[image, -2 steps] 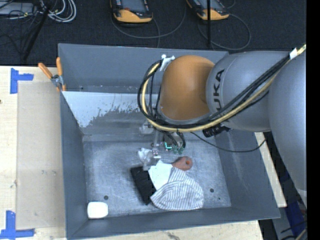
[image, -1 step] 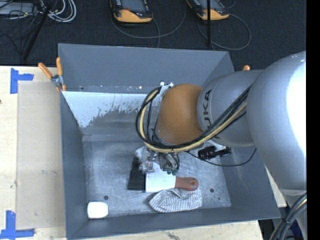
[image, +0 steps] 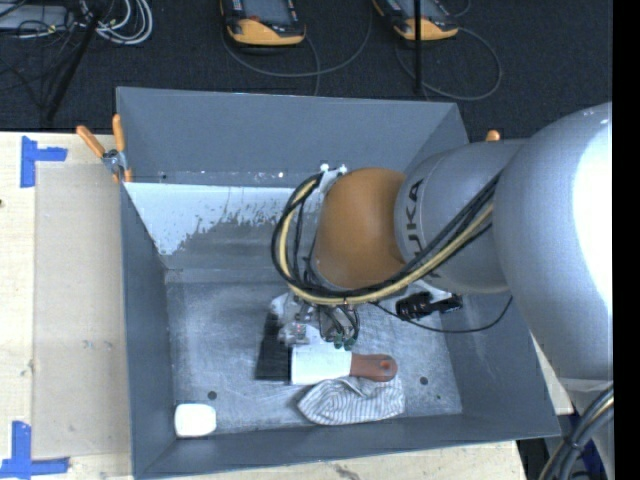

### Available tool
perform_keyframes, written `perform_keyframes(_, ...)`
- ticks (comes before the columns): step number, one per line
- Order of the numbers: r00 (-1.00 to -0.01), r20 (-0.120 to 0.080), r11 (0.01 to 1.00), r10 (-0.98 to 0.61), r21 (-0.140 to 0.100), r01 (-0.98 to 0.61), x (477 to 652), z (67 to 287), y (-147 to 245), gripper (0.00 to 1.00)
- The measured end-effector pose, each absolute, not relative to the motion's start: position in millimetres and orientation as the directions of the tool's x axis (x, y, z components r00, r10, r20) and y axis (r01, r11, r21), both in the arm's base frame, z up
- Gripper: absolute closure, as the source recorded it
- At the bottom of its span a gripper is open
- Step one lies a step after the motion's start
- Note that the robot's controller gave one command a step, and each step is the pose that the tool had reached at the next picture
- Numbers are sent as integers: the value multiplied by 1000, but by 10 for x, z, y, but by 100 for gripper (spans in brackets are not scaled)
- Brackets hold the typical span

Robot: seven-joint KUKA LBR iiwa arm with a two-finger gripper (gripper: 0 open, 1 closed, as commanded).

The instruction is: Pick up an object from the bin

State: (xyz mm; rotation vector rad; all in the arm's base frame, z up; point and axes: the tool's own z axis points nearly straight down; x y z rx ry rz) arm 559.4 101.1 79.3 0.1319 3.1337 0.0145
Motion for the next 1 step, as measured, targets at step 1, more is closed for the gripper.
perform_keyframes(1,-1000,4,1000,27,-1,27,5670,2647,939,100)
